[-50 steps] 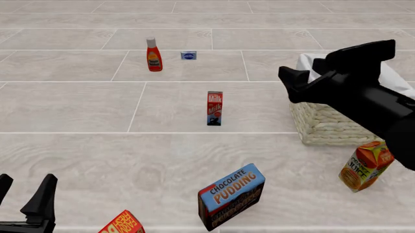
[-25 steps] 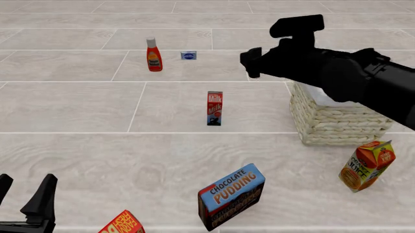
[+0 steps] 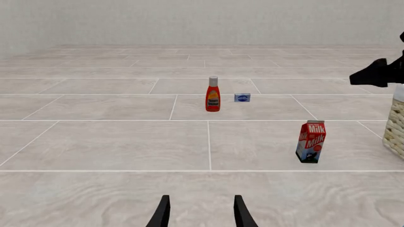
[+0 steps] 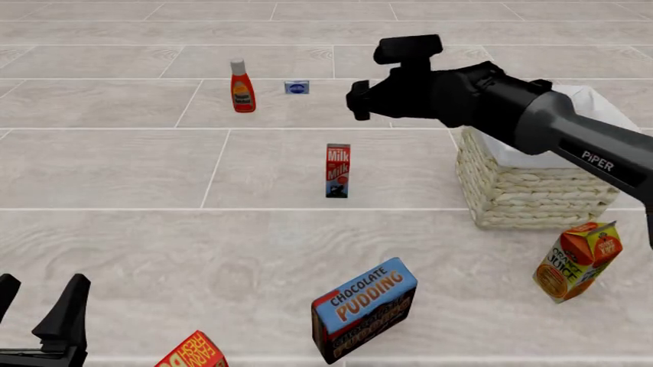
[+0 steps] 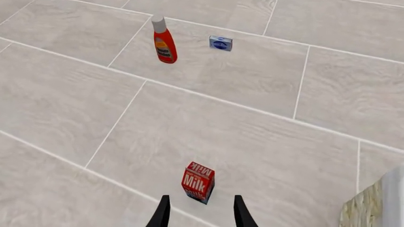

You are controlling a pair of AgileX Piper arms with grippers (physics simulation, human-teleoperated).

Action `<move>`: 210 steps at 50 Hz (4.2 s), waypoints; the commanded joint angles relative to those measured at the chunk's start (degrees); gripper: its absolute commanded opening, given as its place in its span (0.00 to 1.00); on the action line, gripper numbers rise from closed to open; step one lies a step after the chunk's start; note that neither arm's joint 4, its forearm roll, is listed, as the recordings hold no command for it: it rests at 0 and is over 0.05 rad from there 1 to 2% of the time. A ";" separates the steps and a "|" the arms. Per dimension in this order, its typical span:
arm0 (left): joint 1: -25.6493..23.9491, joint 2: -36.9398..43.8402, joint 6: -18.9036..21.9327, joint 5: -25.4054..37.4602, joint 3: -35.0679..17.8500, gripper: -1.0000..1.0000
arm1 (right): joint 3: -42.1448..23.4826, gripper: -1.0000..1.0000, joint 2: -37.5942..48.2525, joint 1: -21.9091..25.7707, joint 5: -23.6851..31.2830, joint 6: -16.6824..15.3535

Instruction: Pick the milk and place it in the basket.

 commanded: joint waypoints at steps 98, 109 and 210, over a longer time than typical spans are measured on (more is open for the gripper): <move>-0.01 0.00 0.01 0.00 0.00 1.00 | -7.59 0.00 26.58 2.03 -8.94 8.12; 0.00 0.00 0.00 0.00 0.00 1.00 | -8.73 0.00 25.58 1.79 -7.24 5.90; 0.00 0.00 0.00 0.00 0.00 1.00 | 9.57 0.00 -16.58 -21.73 -0.33 -6.21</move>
